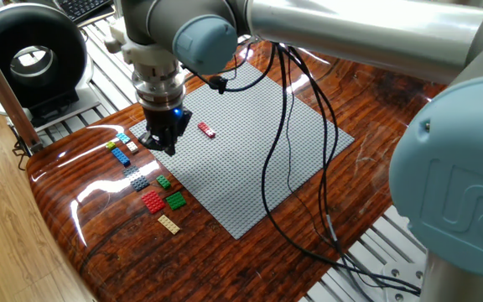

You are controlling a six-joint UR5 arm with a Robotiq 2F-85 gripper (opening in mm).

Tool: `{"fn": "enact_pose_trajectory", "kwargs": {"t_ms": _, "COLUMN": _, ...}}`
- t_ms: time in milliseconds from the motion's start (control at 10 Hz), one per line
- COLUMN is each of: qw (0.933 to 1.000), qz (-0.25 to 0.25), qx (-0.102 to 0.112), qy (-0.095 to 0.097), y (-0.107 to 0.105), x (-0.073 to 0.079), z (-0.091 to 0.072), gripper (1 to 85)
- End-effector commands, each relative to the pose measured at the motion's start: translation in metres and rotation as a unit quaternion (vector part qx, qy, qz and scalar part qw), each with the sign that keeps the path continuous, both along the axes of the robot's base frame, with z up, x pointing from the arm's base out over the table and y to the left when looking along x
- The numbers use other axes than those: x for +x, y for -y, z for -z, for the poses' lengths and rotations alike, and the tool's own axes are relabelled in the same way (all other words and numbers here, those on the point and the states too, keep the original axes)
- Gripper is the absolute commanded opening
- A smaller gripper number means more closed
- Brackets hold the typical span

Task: Build with small Lego blocks

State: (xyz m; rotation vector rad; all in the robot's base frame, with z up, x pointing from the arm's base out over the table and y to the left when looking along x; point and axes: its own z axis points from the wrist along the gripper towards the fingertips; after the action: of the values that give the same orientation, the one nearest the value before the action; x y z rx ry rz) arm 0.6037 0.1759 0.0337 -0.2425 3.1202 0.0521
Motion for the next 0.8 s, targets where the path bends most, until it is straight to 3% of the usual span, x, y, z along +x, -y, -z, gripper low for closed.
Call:
{"fn": "enact_pose_trajectory", "kwargs": {"t_ms": 0, "qw": 0.9999, "qz": -0.009, "qx": 0.006, "qy": 0.004, "y": -0.004, "x": 0.004, "z": -0.003, "gripper": 1.3}}
{"fn": "enact_pose_trajectory", "kwargs": {"t_ms": 300, "qw": 0.9993, "qz": 0.011, "qx": 0.033, "qy": 0.014, "y": -0.045, "x": 0.045, "z": 0.008, "gripper": 1.3}}
{"fn": "enact_pose_trajectory", "kwargs": {"t_ms": 500, "qw": 0.9994, "qz": 0.015, "qx": 0.03, "qy": 0.006, "y": -0.047, "x": 0.046, "z": 0.003, "gripper": 1.3}}
{"fn": "enact_pose_trajectory", "kwargs": {"t_ms": 700, "qw": 0.9995, "qz": 0.0, "qx": 0.029, "qy": 0.011, "y": -0.046, "x": 0.048, "z": 0.003, "gripper": 1.3}}
